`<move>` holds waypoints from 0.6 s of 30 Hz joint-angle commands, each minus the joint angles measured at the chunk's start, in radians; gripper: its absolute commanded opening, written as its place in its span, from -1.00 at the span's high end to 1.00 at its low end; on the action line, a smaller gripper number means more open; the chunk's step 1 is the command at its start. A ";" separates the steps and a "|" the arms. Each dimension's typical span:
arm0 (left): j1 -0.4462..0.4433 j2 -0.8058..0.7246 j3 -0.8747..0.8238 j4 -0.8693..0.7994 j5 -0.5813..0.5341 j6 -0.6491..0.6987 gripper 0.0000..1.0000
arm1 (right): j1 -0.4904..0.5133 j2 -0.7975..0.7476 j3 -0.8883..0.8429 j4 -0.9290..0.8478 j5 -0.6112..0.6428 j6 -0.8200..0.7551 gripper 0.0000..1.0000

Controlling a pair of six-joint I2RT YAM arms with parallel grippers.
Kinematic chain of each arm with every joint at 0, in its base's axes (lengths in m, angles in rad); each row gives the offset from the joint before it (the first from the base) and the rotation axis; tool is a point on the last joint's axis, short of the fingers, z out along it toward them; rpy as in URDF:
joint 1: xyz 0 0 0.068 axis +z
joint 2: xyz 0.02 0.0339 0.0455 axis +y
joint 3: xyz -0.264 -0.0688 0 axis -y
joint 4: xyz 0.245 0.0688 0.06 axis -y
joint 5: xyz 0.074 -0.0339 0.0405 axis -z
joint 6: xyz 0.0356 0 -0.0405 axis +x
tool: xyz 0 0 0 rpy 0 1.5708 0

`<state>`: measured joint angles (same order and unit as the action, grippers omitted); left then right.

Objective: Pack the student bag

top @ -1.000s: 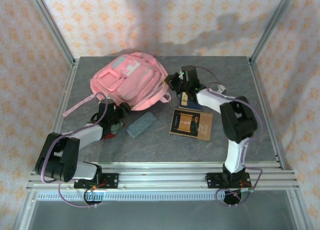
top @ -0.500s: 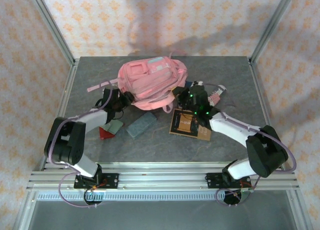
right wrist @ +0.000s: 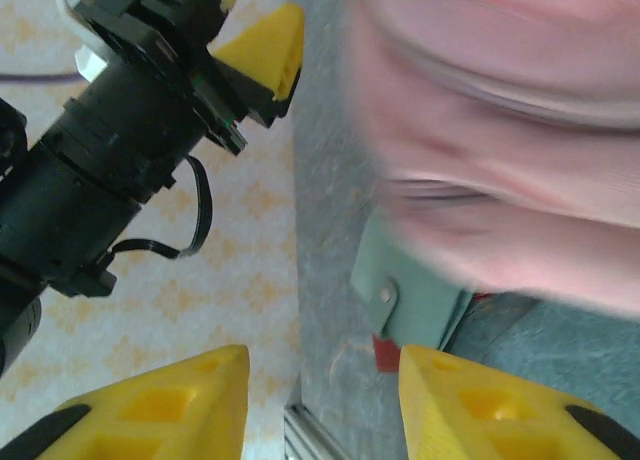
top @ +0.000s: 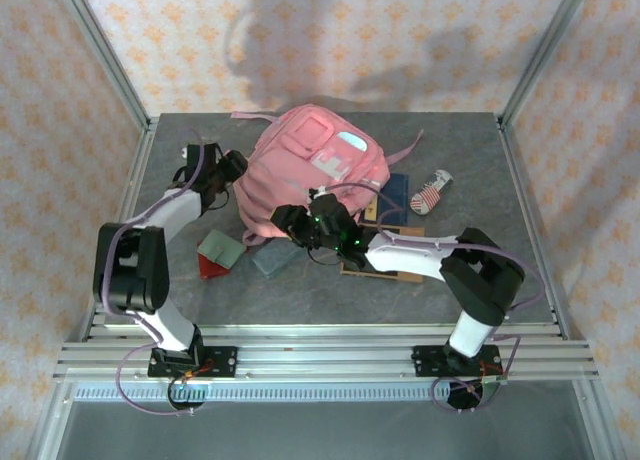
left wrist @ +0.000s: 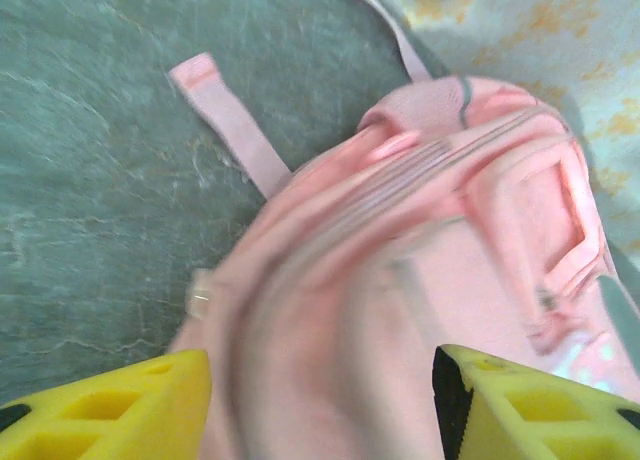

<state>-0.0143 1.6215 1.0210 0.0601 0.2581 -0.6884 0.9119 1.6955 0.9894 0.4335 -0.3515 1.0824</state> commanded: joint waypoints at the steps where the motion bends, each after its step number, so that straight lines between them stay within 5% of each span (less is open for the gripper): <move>1: 0.017 -0.119 -0.046 -0.040 0.010 0.039 -0.26 | -0.007 -0.071 0.020 -0.086 -0.070 -0.123 0.08; 7: -0.011 -0.327 -0.236 0.033 0.067 -0.028 -0.28 | -0.057 -0.284 -0.053 -0.297 0.006 -0.276 -0.07; 12: -0.112 -0.463 -0.369 0.024 0.060 -0.066 -0.28 | -0.275 -0.418 -0.156 -0.325 0.023 -0.285 -0.22; 18: -0.254 -0.573 -0.515 0.053 0.014 -0.151 -0.28 | -0.511 -0.337 -0.168 -0.331 -0.010 -0.331 -0.22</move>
<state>-0.2234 1.0893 0.5518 0.0868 0.3035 -0.7788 0.4534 1.3087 0.8421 0.1368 -0.3542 0.7998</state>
